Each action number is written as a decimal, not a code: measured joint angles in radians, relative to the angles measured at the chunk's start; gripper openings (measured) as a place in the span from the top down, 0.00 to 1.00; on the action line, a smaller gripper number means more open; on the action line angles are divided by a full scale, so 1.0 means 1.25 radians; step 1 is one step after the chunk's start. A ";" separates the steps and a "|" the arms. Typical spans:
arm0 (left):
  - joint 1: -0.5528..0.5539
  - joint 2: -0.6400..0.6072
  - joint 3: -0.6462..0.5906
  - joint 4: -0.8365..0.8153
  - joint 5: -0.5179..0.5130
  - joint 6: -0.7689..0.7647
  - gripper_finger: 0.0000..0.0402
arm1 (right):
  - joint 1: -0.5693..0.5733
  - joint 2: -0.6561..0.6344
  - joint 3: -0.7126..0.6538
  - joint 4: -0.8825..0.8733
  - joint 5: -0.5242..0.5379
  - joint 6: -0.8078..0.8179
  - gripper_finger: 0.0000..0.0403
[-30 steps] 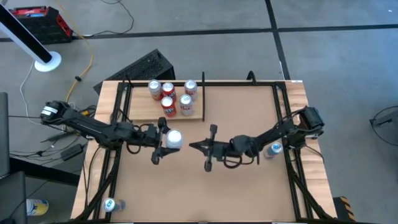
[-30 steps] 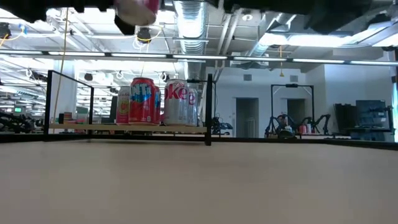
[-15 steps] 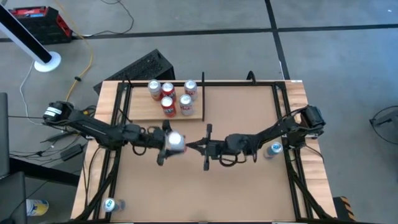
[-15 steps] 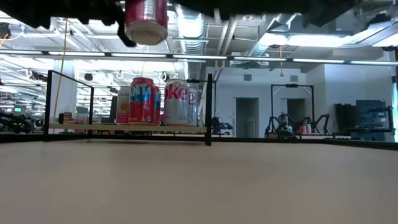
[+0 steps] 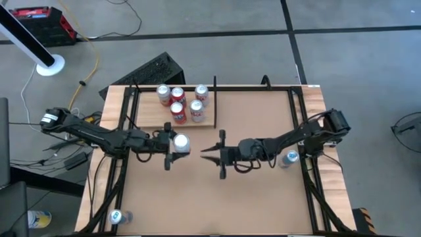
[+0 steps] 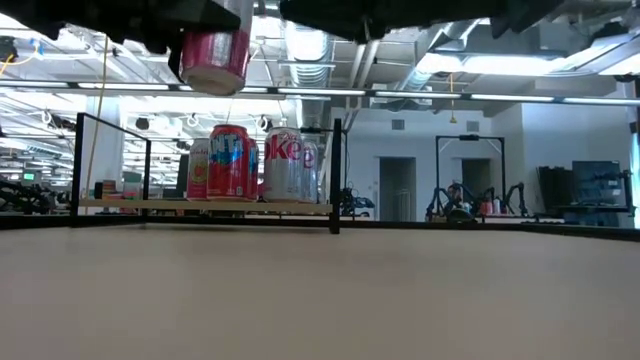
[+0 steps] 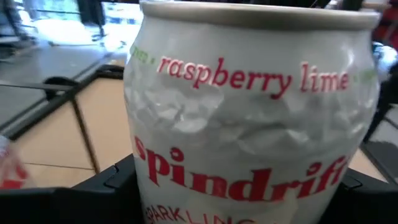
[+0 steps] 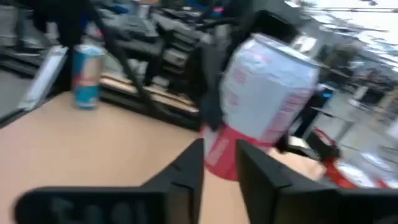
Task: Place canned beverage on shelf
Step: Put the pink-white soda can on the shelf aligned with the other pink-white soda can
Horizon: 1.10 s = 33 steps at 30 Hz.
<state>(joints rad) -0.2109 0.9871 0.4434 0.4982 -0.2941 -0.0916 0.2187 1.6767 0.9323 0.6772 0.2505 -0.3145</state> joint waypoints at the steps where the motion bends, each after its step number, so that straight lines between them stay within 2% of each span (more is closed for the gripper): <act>1: 0.000 0.000 -0.001 0.020 0.017 -0.001 0.33 | -0.002 0.007 -0.001 0.004 -0.003 0.000 0.64; 4: 0.000 -0.004 0.001 0.114 0.073 0.002 0.33 | -0.016 0.029 -0.002 0.048 -0.004 0.001 0.49; 7: 0.000 -0.003 0.001 0.154 0.112 0.011 0.33 | -0.027 0.039 0.005 0.101 0.000 0.029 0.35; 10: 0.000 -0.003 0.001 0.147 0.110 0.016 0.33 | -0.041 0.046 0.007 0.101 0.001 0.103 0.24; 14: 0.000 -0.002 0.001 0.132 0.089 0.026 0.33 | -0.059 0.062 0.018 0.102 -0.089 0.155 0.15; 18: 0.000 -0.002 0.001 0.138 0.084 0.035 0.33 | -0.064 0.065 0.036 0.095 -0.140 0.171 0.11; 30: 0.004 -0.001 0.001 0.140 0.037 0.058 0.33 | -0.073 0.064 0.045 0.107 -0.139 0.197 0.11; 33: 0.013 0.032 0.001 0.176 0.043 0.057 0.33 | -0.073 0.064 0.045 0.114 -0.139 0.197 0.11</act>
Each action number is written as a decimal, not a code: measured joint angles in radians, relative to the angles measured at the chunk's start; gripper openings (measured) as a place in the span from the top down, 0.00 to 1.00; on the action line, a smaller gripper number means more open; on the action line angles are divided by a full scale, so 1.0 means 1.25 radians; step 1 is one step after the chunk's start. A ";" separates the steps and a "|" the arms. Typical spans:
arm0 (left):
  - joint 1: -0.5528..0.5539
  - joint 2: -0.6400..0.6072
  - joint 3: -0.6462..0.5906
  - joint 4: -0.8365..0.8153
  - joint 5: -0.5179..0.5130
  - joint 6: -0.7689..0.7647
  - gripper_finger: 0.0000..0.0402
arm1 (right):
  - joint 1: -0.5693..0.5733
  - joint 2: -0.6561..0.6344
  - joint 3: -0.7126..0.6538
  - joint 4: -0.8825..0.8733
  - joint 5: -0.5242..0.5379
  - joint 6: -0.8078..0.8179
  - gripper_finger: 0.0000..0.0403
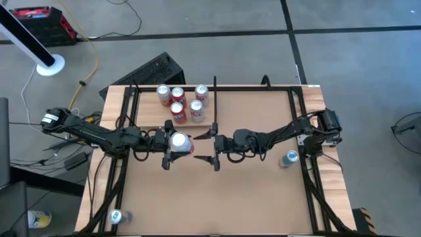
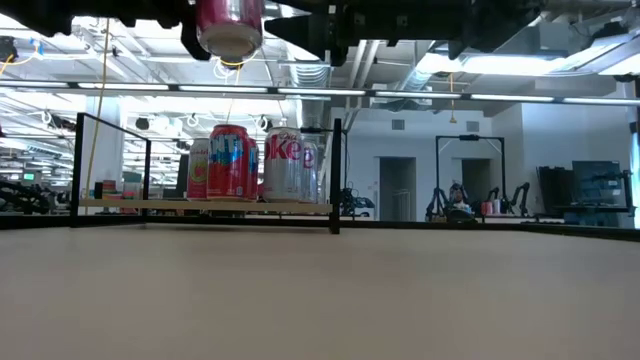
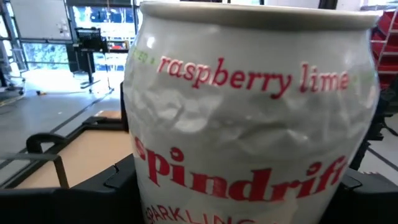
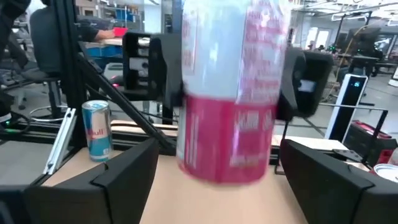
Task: Place canned beverage on shelf
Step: Put the pink-white soda can on the shelf aligned with the other pink-white soda can
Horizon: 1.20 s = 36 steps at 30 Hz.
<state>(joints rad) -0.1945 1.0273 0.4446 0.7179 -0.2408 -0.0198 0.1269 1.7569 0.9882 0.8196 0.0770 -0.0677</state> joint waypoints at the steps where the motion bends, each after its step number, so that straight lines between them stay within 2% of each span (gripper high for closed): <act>1: 0.004 0.020 0.000 0.022 0.001 0.000 0.33 | 0.001 0.000 0.000 0.000 0.000 0.000 0.11; 6: 0.022 0.110 0.002 0.105 -0.017 0.018 0.33 | -0.001 0.024 0.004 -0.006 0.033 0.012 0.11; 10: 0.024 0.110 0.022 0.114 -0.033 0.036 0.33 | -0.007 0.021 0.006 0.001 0.062 0.009 0.11; 22: 0.021 0.043 0.025 0.018 -0.028 0.072 0.33 | -0.009 0.023 0.010 -0.057 0.053 0.000 0.11; 26: 0.021 0.004 0.031 0.007 -0.037 0.090 0.33 | -0.009 0.033 0.002 -0.108 0.054 -0.044 0.11; 36: 0.021 -0.026 0.029 -0.070 -0.022 0.072 0.33 | -0.008 0.025 0.007 -0.082 0.060 -0.051 0.11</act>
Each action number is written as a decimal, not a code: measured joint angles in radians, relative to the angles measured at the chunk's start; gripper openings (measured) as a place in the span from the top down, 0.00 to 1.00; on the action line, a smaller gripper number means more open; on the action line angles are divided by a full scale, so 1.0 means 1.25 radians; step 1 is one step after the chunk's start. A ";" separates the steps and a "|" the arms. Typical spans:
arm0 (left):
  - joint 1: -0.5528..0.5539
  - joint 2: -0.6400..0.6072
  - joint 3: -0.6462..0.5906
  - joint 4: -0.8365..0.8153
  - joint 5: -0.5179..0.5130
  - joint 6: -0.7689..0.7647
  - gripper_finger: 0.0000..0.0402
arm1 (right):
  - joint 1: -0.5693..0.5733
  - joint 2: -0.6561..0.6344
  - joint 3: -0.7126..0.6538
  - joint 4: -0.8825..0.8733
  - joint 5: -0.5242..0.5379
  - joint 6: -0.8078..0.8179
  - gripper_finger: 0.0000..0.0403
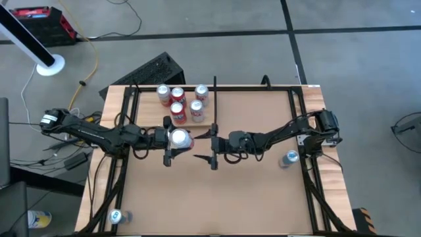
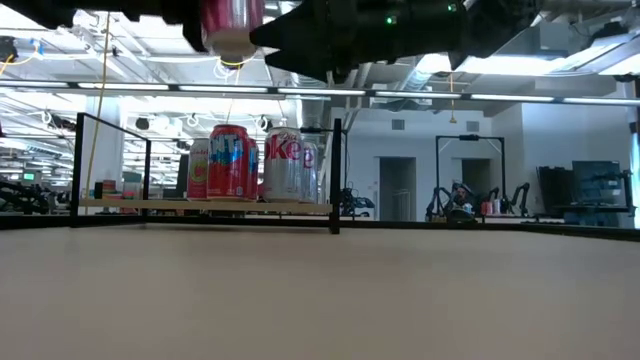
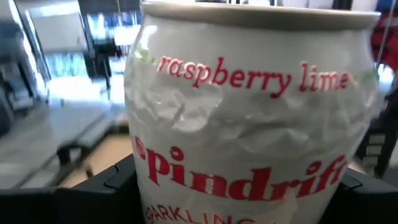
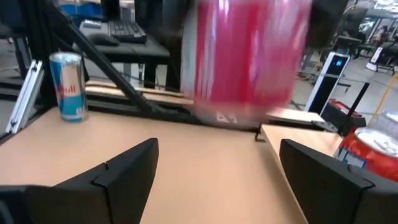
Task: Place canned beverage on shelf
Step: Put the pink-white soda can on the shelf aligned with the other pink-white soda can
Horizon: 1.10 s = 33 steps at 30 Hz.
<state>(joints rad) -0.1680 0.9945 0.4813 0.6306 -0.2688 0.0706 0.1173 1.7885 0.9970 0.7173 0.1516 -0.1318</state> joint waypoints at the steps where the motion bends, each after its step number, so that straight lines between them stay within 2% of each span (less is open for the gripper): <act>1: 0.000 0.005 -0.002 -0.003 -0.001 -0.003 0.33 | 0.000 0.000 0.000 0.000 -0.001 0.000 0.11; 18: 0.014 0.144 -0.003 0.088 0.012 -0.032 0.33 | -0.007 -0.001 0.000 0.003 -0.018 0.010 0.06; 26: 0.026 0.234 -0.003 0.266 0.044 -0.054 0.33 | -0.012 0.000 0.001 0.012 -0.019 0.021 0.06; 33: 0.037 0.307 0.035 0.297 0.051 -0.058 0.33 | -0.013 0.000 -0.001 0.002 -0.018 0.023 0.06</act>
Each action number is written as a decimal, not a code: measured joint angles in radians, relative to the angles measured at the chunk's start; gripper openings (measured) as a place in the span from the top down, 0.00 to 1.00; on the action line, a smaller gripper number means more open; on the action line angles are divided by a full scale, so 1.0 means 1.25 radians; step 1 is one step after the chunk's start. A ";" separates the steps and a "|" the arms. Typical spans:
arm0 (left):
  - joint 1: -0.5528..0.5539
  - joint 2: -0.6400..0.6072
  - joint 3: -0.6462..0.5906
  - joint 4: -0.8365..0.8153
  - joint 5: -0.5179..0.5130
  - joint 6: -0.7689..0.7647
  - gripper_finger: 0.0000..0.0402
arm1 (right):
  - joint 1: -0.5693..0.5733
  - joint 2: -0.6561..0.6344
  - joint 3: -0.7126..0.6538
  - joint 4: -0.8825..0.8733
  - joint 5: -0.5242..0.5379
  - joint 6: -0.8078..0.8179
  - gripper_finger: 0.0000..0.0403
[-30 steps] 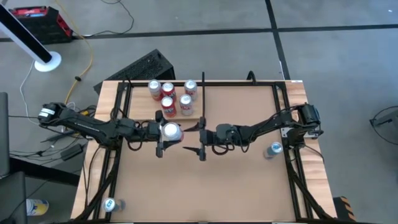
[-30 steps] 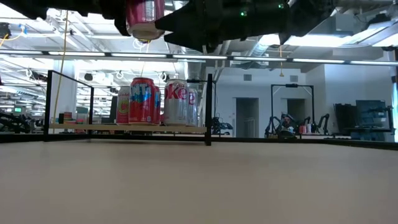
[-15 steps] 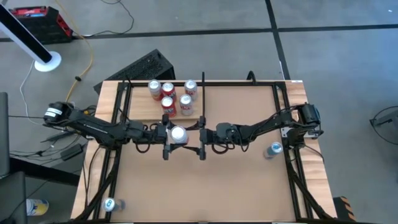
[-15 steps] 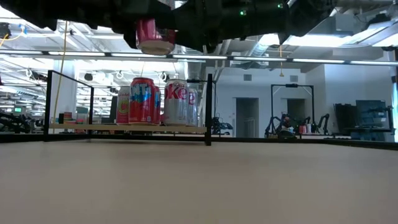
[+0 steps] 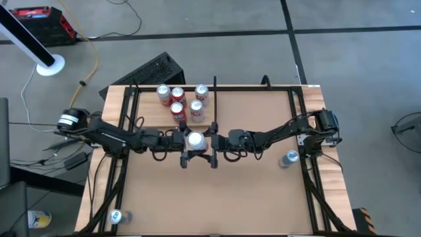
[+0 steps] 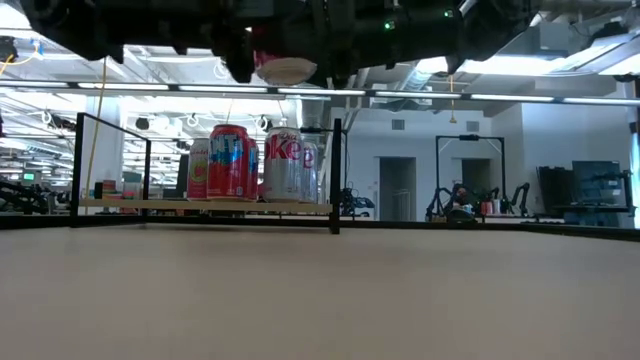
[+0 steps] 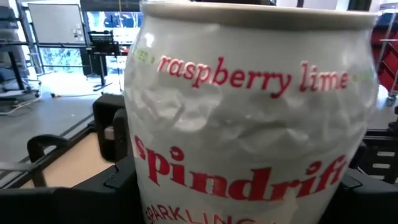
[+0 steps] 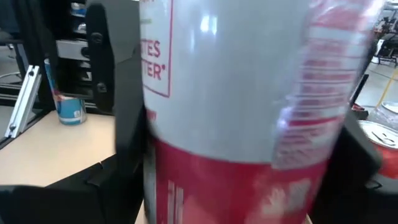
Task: Place canned beverage on shelf
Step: Put the pink-white soda can on the shelf aligned with the other pink-white soda can
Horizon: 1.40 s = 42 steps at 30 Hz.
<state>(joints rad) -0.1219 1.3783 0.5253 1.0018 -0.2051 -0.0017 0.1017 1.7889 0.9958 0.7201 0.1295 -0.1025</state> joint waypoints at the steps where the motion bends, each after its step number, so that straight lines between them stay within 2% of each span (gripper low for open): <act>1: 0.000 0.005 0.009 -0.003 0.009 0.001 0.33 | 0.000 0.000 0.000 -0.002 -0.001 -0.007 0.06; 7: 0.000 0.012 0.042 -0.042 0.047 0.007 0.33 | 0.001 0.000 0.001 -0.005 -0.007 -0.023 0.09; 13: -0.001 0.011 0.044 -0.073 0.039 0.020 0.33 | 0.002 0.000 0.001 -0.010 -0.009 -0.020 0.20; 17: -0.001 0.010 0.044 -0.085 0.038 0.018 0.32 | 0.002 0.001 0.001 -0.011 -0.009 -0.021 0.20; 22: -0.002 0.010 0.044 -0.094 0.047 0.010 0.15 | 0.002 0.001 0.001 -0.034 -0.013 -0.041 0.20; 25: -0.002 -0.005 0.044 -0.115 0.052 0.014 0.09 | 0.002 0.001 0.002 -0.046 -0.012 -0.048 0.20; 28: -0.001 -0.048 0.044 -0.164 0.057 0.022 0.08 | 0.000 0.001 0.006 -0.042 -0.021 -0.047 0.20; 30: -0.001 -0.101 0.038 -0.211 0.035 0.022 0.07 | -0.003 -0.003 0.000 -0.055 -0.015 -0.040 0.20; 35: -0.008 -0.244 0.041 -0.348 0.042 0.020 0.07 | -0.014 -0.002 0.001 -0.071 -0.029 -0.032 0.20; 38: -0.013 -0.327 0.041 -0.426 0.099 0.022 0.07 | -0.019 -0.002 0.001 -0.087 -0.062 -0.030 0.20; 42: -0.024 -0.406 0.041 -0.476 0.180 0.018 0.07 | -0.032 -0.002 0.001 -0.122 -0.176 -0.023 0.20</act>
<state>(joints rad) -0.1521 0.8710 0.5763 0.4074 0.0197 0.0203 0.0619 1.7870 0.9966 0.5681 -0.0907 -0.1318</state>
